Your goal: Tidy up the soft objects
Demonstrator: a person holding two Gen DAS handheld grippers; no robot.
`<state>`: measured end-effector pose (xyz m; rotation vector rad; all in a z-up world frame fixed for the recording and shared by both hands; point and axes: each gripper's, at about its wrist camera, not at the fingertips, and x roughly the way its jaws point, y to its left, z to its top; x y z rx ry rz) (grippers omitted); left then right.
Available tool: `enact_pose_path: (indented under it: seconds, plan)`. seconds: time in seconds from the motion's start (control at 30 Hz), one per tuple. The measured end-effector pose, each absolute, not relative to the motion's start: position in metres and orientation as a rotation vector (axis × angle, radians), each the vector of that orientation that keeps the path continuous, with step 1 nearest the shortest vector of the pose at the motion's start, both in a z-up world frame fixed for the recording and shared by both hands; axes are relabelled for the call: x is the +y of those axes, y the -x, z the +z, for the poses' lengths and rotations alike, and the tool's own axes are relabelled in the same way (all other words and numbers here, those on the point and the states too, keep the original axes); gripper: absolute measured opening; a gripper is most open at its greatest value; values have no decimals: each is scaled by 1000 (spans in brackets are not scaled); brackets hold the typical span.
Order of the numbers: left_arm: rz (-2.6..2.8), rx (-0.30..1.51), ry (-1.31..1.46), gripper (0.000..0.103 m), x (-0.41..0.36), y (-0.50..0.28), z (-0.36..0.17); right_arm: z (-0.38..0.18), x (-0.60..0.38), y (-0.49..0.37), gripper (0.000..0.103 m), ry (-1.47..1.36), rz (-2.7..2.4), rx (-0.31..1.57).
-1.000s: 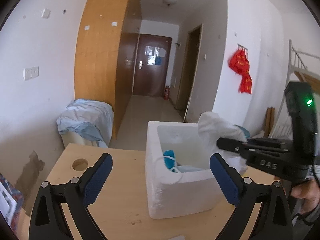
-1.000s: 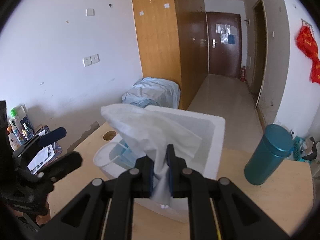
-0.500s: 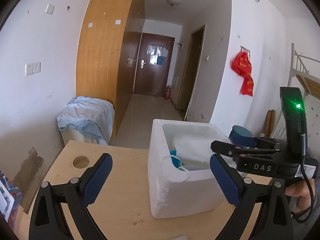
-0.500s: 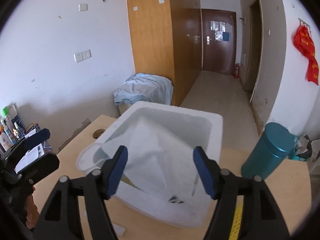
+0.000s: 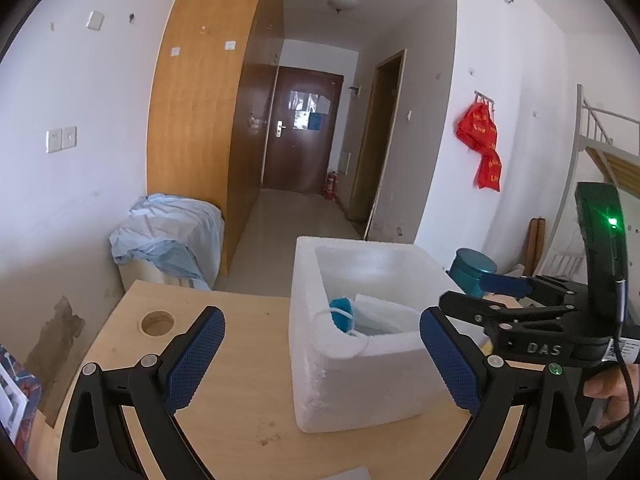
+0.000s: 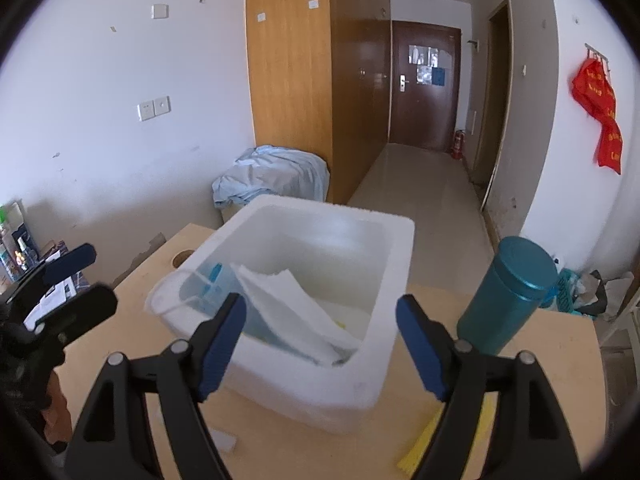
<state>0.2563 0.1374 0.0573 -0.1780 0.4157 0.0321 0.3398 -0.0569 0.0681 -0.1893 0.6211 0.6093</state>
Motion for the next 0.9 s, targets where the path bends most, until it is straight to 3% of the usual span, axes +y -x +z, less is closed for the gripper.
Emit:
enact_pose_path:
  seconds: [0.23,0.9]
  plan:
    - [7,422,153,98,127,-236,55,67,-94,-315,88,154,569,624]
    - [-41,468,113,98,84,-129,37,67,-173,-193,88,94,468,618]
